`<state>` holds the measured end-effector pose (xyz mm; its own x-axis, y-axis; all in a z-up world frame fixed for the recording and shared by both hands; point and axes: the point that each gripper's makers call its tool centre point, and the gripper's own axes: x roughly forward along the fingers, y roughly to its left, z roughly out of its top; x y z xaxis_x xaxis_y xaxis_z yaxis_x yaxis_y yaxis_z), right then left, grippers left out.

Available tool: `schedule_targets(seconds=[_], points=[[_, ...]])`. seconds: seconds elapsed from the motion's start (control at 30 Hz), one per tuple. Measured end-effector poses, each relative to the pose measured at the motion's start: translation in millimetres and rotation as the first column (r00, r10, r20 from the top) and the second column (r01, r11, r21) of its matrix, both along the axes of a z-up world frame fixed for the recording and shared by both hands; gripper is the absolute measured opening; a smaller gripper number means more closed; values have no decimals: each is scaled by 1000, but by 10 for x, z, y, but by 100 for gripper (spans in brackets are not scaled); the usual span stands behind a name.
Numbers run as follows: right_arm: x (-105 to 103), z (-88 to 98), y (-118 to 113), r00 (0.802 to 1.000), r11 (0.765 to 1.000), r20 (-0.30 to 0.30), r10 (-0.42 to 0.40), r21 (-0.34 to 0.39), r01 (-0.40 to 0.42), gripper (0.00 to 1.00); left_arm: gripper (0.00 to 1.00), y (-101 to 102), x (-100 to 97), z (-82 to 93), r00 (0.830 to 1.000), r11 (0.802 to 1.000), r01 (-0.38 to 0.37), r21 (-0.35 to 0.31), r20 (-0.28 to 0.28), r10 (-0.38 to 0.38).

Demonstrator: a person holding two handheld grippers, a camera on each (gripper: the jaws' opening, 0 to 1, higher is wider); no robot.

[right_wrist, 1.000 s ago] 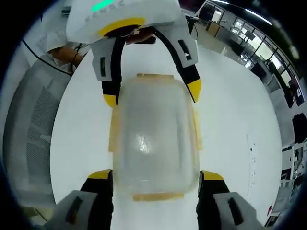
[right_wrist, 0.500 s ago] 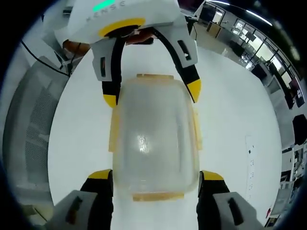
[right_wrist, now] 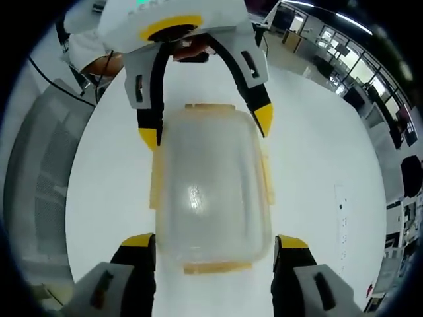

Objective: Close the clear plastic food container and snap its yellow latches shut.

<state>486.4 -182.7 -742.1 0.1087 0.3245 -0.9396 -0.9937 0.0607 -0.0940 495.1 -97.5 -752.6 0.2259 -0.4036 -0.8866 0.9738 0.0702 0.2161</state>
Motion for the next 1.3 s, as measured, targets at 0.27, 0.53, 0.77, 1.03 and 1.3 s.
schedule_targets(seconds=[0.27, 0.53, 0.77, 1.03, 1.3], points=[[-32, 93, -44, 999, 1000, 25, -25, 11, 24, 72, 78, 52, 14, 106, 999, 999, -36, -9, 25, 36], [-156, 185, -152, 997, 998, 32, -65, 14, 65, 71, 79, 104, -90, 164, 998, 998, -55, 4, 43, 55], [-297, 276, -224, 996, 996, 43, -83, 21, 82, 71, 79, 121, -203, 308, 996, 997, -77, -11, 50, 77], [-517, 326, -260, 988, 986, 38, -150, 72, 147, 70, 79, 185, -398, 370, 993, 993, -111, -34, 41, 112], [-729, 321, -288, 974, 969, 65, -218, 130, 208, 68, 78, 218, -573, 473, 981, 974, -180, -137, 50, 188]])
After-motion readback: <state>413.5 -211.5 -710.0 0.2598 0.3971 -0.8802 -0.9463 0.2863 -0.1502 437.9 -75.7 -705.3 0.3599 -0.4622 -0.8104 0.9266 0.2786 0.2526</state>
